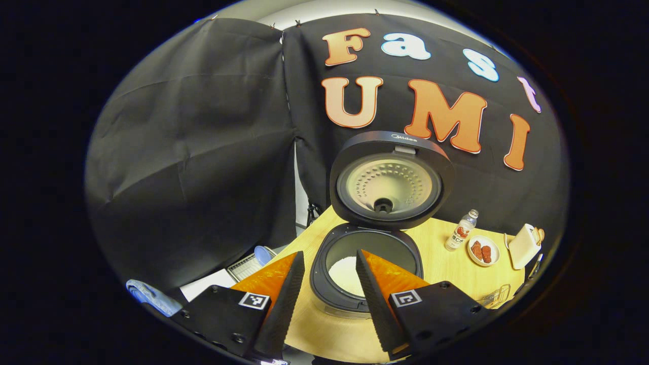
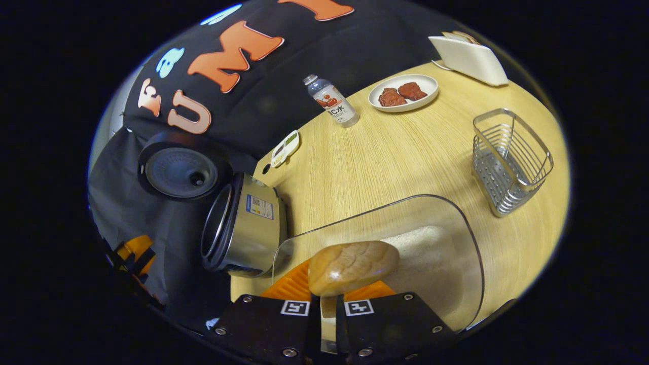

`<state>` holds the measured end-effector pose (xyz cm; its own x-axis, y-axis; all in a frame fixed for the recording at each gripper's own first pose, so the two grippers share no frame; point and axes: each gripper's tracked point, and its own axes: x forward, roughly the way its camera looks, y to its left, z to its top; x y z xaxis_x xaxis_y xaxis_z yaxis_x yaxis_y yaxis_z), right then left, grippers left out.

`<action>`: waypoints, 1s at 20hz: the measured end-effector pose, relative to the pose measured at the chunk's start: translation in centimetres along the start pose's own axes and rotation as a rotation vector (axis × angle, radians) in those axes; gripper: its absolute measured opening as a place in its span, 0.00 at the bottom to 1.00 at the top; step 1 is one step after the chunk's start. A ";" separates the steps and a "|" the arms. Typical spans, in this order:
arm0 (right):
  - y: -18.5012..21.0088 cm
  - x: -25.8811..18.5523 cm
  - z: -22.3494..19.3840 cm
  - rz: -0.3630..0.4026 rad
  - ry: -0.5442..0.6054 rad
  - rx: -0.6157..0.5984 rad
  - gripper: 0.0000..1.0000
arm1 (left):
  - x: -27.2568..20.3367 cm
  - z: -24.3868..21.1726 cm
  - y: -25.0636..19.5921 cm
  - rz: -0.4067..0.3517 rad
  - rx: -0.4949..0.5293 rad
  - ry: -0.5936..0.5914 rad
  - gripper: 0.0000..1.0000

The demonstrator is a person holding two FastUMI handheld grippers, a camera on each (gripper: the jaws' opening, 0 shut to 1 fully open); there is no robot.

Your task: Close the left gripper, press the button to open the rice cooker; take a wooden spoon from the chopstick holder with the right hand, scoop a spoonful of rice and pour it into the rice cooker, then put the wooden spoon back into the chopstick holder.

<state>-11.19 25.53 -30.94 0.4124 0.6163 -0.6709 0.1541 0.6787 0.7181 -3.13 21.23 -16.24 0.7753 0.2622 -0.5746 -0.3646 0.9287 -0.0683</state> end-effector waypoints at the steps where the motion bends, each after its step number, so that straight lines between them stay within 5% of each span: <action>1: -0.1 -0.2 0.0 0.012 0.005 0.019 0.11 | 0.0 0.1 -0.2 -0.002 0.005 -0.001 0.65; 9: -1.2 -2.5 1.5 0.120 -0.004 0.151 0.11 | -0.2 1.1 -1.2 0.000 0.036 -0.014 0.65; 10: -1.4 -3.1 2.2 0.132 -0.019 0.166 0.11 | -0.1 1.3 -1.4 -0.002 0.042 -0.017 0.72; 12: -1.5 -4.4 3.8 0.161 -0.047 0.208 0.11 | -0.1 1.8 -1.7 -0.005 0.053 -0.027 0.67; 14: -1.2 -5.6 5.2 0.203 -0.067 0.255 0.11 | -0.5 2.6 -2.2 -0.020 0.058 -0.050 0.72; 15: -1.0 -6.3 5.9 0.224 -0.079 0.278 0.11 | -0.6 3.0 -2.5 -0.029 0.058 -0.062 0.65; 18: 0.3 -7.8 8.2 0.293 -0.113 0.357 0.11 | -1.2 3.4 -3.2 -0.057 0.058 -0.079 0.65; 19: 1.1 -8.1 8.7 0.322 -0.115 0.376 0.11 | -1.5 3.8 -3.3 -0.066 0.061 -0.097 0.72; 20: 2.1 -8.3 9.1 0.351 -0.113 0.390 0.11 | -1.8 4.4 -3.4 -0.074 0.070 -0.120 0.65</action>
<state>-6.12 18.25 -22.16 0.5901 0.7178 -0.3696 0.3029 0.2275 0.9255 -1.00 18.74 -11.39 0.8564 0.2184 -0.4678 -0.2708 0.9615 -0.0469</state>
